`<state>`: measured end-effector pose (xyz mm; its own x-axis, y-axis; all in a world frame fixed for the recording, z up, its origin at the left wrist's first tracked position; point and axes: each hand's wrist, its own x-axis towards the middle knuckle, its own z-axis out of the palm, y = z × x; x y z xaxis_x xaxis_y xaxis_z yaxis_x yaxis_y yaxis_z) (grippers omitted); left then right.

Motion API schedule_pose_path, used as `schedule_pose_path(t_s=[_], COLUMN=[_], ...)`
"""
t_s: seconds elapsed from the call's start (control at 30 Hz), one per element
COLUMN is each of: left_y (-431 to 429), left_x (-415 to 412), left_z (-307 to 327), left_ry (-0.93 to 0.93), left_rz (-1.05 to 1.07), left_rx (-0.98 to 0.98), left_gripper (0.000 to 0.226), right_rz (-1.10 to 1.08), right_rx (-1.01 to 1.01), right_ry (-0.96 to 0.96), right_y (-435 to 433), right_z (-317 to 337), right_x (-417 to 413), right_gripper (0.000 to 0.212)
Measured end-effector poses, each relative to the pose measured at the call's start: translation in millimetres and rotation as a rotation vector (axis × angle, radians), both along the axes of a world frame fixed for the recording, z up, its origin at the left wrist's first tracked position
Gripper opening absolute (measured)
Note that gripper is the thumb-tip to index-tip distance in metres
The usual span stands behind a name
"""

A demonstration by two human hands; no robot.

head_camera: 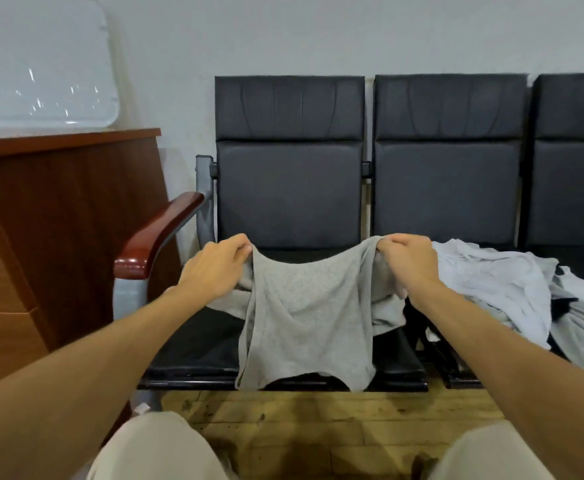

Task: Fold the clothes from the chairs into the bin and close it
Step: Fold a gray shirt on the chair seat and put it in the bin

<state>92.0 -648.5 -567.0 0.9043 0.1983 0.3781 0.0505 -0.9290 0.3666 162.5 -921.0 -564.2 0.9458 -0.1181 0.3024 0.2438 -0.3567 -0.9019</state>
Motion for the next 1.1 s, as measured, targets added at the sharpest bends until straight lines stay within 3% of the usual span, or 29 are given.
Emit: schedule_pose_path(t_s=[0.23, 0.37, 0.43, 0.5, 0.57, 0.63, 0.7, 0.9, 1.0, 1.1], left_y=[-29.6, -45.9, -48.7, -44.2, -33.3, -20.0, -9.5, -6.7, -6.6, -1.9], left_x=[-19.1, -43.1, -53.9, -60.6, -65.7, -69.2, -69.4, -66.0, -60.3, -56.1], left_z=[130.3, 187.1, 201.1, 201.3, 191.5, 178.0, 166.4, 151.1, 141.7, 130.8], left_ry=[-0.189, -0.322, -0.361, -0.392, -0.389, -0.31, -0.192, 0.078, 0.071, 0.115], left_rz=[-0.095, -0.202, -0.259, -0.196, -0.123, -0.083, -0.09, -0.097, -0.06, -0.051], left_rx=[-0.287, -0.733, -0.888, -0.709, -0.373, -0.129, -0.036, -0.104, -0.286, -0.585], left_gripper=[0.027, 0.024, 0.022, 0.026, 0.028, 0.027, 0.025, 0.029, 0.031, 0.028], right_rz=[-0.07, -0.075, -0.121, -0.18, -0.209, -0.208, -0.219, -0.113, -0.065, -0.08], right_rx=[0.266, 0.348, 0.263, 0.028, -0.237, -0.331, -0.335, -0.366, -0.427, -0.558], right_ry=[-0.223, -0.382, -0.447, -0.476, -0.472, -0.451, -0.383, -0.178, -0.213, -0.255], right_y=[-6.3, -12.3, -16.8, -23.6, -32.9, -43.0, -50.0, -45.3, -41.7, -40.9], right_z=[120.4, 170.5, 182.3, 182.1, 171.3, 154.7, 141.2, 126.1, 122.5, 113.3], right_x=[-28.5, -48.7, -54.9, -60.6, -63.0, -58.1, -54.1, -45.7, -44.7, -34.7], right_gripper=[0.023, 0.03, 0.036, 0.03, 0.023, 0.027, 0.03, 0.036, 0.037, 0.016])
